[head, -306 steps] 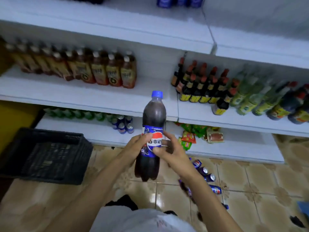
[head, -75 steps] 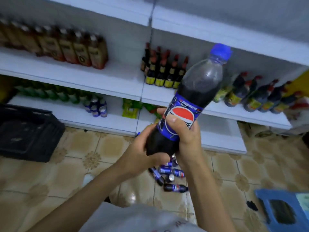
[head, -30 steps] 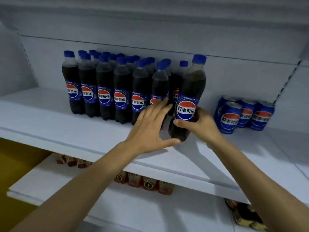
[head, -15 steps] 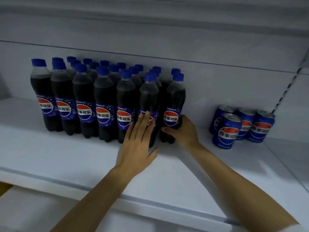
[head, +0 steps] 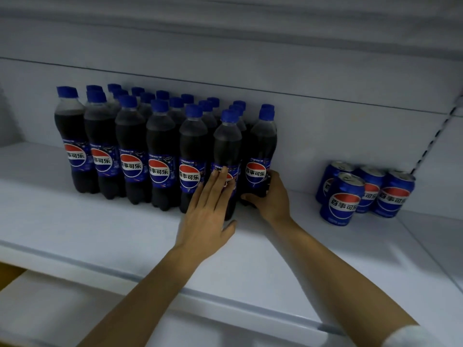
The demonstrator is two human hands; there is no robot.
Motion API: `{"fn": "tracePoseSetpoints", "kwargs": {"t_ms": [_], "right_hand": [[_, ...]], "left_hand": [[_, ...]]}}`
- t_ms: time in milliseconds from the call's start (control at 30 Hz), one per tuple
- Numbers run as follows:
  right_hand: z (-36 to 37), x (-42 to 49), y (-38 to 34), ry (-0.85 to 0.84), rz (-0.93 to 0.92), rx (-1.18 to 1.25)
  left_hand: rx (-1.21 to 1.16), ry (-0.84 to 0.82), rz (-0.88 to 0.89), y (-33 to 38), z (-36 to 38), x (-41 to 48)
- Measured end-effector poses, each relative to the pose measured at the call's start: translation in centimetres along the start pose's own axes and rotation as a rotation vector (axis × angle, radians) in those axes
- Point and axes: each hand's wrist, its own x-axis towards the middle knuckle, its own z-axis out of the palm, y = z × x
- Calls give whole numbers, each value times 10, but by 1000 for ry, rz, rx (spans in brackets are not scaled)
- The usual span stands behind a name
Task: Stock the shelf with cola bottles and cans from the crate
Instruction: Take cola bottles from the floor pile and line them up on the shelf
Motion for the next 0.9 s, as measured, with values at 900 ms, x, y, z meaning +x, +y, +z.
{"fn": "tracePoseSetpoints", "kwargs": {"t_ms": [900], "right_hand": [[-194,-498,51,288,577,2]], "left_hand": [[-718,-624,63,238,-45,-323]]}}
